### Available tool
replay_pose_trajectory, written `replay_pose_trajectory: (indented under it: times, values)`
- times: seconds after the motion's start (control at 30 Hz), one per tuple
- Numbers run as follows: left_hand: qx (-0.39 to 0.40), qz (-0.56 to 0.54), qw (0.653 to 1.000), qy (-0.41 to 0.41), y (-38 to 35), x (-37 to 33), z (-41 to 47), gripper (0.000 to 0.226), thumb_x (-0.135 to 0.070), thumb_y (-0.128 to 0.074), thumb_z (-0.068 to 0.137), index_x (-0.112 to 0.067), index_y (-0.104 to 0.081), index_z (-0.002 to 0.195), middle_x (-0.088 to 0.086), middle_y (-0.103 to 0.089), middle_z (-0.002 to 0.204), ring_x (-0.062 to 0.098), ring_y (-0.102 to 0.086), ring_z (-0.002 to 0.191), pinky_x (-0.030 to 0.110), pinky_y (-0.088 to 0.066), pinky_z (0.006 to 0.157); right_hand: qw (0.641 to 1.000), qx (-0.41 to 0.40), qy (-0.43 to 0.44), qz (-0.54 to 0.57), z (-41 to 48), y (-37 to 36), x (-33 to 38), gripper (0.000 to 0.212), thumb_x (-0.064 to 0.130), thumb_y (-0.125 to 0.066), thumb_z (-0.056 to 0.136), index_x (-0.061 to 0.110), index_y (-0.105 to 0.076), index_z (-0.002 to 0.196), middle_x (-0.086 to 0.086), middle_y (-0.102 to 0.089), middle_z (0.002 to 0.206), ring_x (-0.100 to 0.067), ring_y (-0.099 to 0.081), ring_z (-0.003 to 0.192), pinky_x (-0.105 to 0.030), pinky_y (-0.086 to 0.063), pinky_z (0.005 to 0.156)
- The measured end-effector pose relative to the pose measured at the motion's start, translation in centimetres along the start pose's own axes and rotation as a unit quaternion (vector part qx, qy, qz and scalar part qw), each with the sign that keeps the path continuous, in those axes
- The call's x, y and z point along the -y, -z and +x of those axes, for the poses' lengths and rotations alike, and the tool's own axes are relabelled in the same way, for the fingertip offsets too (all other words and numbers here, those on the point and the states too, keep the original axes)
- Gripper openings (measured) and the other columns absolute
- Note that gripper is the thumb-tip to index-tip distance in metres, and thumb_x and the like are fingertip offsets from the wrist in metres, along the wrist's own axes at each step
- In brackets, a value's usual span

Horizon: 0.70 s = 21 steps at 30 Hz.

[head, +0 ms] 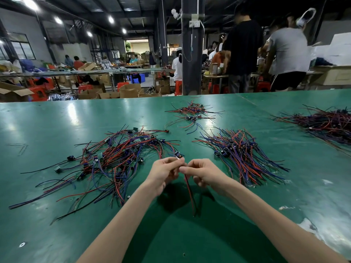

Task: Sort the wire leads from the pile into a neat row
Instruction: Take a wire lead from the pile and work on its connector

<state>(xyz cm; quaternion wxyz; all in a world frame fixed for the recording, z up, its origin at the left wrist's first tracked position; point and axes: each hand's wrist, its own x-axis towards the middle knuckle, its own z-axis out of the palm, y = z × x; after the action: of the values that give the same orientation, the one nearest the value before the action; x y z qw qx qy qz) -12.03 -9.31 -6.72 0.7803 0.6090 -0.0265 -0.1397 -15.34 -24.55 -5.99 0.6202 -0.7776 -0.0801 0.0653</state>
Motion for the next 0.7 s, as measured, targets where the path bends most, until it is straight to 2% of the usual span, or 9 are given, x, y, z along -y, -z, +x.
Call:
replay_pose_trajectory:
  times: [0.13,0.27,0.43,0.53,0.63,0.7]
  values:
    - [-0.007,0.009,1.0,-0.001,-0.5,0.4,0.0,0.011,-0.012,-0.071,0.081,-0.015,-0.061,0.082,0.003,-0.065,0.077,0.009,-0.055,0.062,0.018,-0.042,0.057,1.0,-0.009,0.013,-0.004,0.1,-0.1,-0.2,0.013,0.015,-0.066,0.088,0.011,-0.061,0.076,0.004,-0.062,0.058,-0.006,-0.04,0.034,-0.017,-0.025,0.033]
    - [0.002,0.009,1.0,0.003,-0.6,0.4,-0.3,0.009,-0.014,-0.071,0.08,-0.013,-0.066,0.088,0.001,-0.062,0.078,0.004,-0.051,0.057,0.018,-0.041,0.057,0.999,-0.035,0.016,0.009,0.3,0.3,0.1,0.013,0.008,-0.06,0.091,0.01,-0.057,0.079,0.0,-0.061,0.06,-0.005,-0.044,0.032,-0.016,-0.028,0.031]
    - [0.004,0.006,1.0,0.015,-0.7,0.3,-0.4,0.012,-0.015,-0.069,0.083,-0.009,-0.067,0.094,-0.001,-0.067,0.084,0.005,-0.051,0.059,0.017,-0.043,0.054,0.987,-0.146,0.06,-0.014,1.2,4.0,1.3,0.007,0.008,-0.053,0.095,0.007,-0.053,0.088,-0.007,-0.065,0.072,-0.004,-0.044,0.037,-0.016,-0.033,0.034]
    - [-0.001,0.017,1.0,0.01,-0.6,0.3,-0.3,0.01,-0.017,-0.069,0.084,-0.01,-0.067,0.091,-0.002,-0.069,0.082,0.005,-0.051,0.058,0.017,-0.042,0.054,0.967,-0.242,0.082,-0.001,1.6,7.6,1.4,0.006,0.01,-0.052,0.096,0.007,-0.054,0.091,-0.009,-0.064,0.076,-0.004,-0.047,0.043,-0.016,-0.037,0.04]
    - [-0.026,0.1,0.994,-0.034,-0.2,0.5,0.0,0.007,-0.019,-0.07,0.084,-0.012,-0.068,0.086,-0.003,-0.067,0.078,0.005,-0.053,0.058,0.016,-0.042,0.052,0.929,-0.345,0.021,-0.132,1.9,11.1,-0.2,0.011,0.016,-0.056,0.095,0.006,-0.06,0.095,-0.012,-0.068,0.083,-0.014,-0.054,0.065,-0.03,-0.042,0.064]
    - [-0.068,0.232,0.966,-0.091,0.2,0.8,0.4,0.005,-0.018,-0.069,0.086,-0.014,-0.069,0.084,-0.004,-0.065,0.073,0.008,-0.054,0.063,0.014,-0.043,0.056,0.894,-0.371,-0.069,-0.242,1.7,12.8,-1.7,0.016,0.019,-0.057,0.094,0.006,-0.064,0.088,-0.013,-0.07,0.085,-0.023,-0.058,0.076,-0.031,-0.041,0.07]
